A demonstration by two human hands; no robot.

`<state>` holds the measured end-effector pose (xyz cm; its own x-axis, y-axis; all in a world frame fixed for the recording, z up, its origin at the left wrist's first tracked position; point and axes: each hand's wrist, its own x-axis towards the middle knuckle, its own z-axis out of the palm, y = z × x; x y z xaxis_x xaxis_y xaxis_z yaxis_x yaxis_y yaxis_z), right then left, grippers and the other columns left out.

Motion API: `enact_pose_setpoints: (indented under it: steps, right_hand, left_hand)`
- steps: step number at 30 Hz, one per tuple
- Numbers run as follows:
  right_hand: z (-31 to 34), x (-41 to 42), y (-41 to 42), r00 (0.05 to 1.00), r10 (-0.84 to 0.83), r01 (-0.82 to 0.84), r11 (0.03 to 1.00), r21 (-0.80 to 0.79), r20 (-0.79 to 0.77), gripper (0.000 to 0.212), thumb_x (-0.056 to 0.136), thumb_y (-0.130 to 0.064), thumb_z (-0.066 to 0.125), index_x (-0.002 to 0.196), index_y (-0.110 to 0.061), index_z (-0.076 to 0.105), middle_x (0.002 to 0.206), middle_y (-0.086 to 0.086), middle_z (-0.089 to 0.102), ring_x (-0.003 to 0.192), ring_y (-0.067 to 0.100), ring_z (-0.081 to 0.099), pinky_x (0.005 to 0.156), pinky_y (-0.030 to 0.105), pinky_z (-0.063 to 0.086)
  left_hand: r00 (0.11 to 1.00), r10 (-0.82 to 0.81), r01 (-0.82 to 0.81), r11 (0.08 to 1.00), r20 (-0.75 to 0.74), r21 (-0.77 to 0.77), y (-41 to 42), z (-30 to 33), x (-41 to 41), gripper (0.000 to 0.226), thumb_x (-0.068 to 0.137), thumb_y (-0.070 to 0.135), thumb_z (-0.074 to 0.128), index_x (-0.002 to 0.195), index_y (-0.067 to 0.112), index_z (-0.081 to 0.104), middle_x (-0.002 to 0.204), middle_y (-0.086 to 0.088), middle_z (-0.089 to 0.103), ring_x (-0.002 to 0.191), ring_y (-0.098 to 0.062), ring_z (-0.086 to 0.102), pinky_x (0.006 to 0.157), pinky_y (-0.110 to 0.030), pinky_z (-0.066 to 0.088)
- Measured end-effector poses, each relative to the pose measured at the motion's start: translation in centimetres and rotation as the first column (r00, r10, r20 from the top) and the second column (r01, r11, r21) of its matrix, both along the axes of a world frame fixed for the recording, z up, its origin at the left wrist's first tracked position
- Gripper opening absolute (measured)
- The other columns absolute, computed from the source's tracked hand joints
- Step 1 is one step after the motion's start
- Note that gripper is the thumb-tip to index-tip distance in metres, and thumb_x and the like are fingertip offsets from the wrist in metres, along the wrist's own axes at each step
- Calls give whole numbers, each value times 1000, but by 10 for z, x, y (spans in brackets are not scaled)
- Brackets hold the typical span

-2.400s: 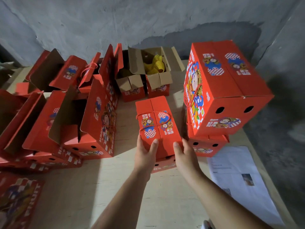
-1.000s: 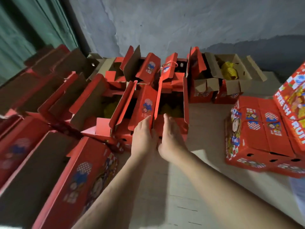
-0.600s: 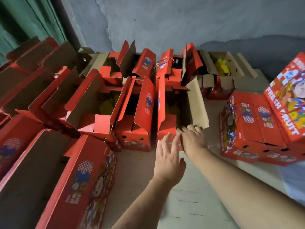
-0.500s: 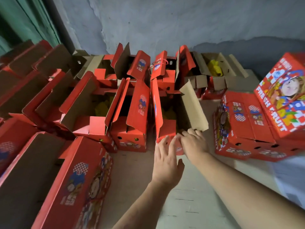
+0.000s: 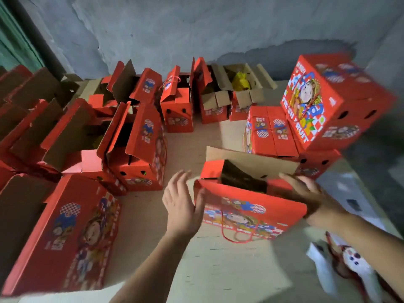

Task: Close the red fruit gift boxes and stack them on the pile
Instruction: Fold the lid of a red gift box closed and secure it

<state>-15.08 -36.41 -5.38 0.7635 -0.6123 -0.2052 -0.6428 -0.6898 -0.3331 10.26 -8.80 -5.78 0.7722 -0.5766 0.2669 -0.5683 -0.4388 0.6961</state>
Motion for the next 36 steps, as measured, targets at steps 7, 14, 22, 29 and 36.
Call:
enact_pose_setpoints:
  steps: [7,14,22,29,36]
  right_hand:
    - [-26,-43,24,997,-52,43,987,154,56,111,90,-3,69,163,-37,-7,170,-9,-20,153,24,27,111,31,43]
    - [-15,-57,56,883,-355,-39,599,800,308,78,75,-91,55,144,-77,22,151,-41,35,137,0,47,118,43,33]
    - [-26,-35,107,789,-479,322,856,404,385,53,105,-49,46,154,-34,34,143,1,58,115,16,63,75,29,52]
    - [-25,-38,108,946,190,-101,943,-318,264,62,105,-49,38,149,-10,54,163,10,41,155,33,29,124,52,29]
    - [-16,-27,99,945,74,-58,996,-60,319,84,101,-69,29,165,-15,18,174,7,3,160,20,-1,126,36,0]
  left_hand:
    - [798,-139,143,989,-586,-40,-16,-16,-20,48,90,89,23,113,70,61,128,21,67,128,-8,59,112,-36,43]
    - [874,-18,-10,999,-486,-53,4,-15,-63,54,98,73,21,127,51,62,124,36,62,119,7,53,103,-16,36]
    - [900,370,-321,920,-229,224,32,-23,-97,39,103,37,56,139,24,55,130,-6,62,120,-34,57,104,-46,44]
    - [972,-136,36,892,191,451,28,-16,-124,70,100,73,31,143,25,57,147,5,57,138,-27,47,120,-49,33]
    - [935,-317,135,732,159,667,35,-25,-118,123,72,101,24,167,25,3,175,7,0,160,-20,-12,128,-45,-11]
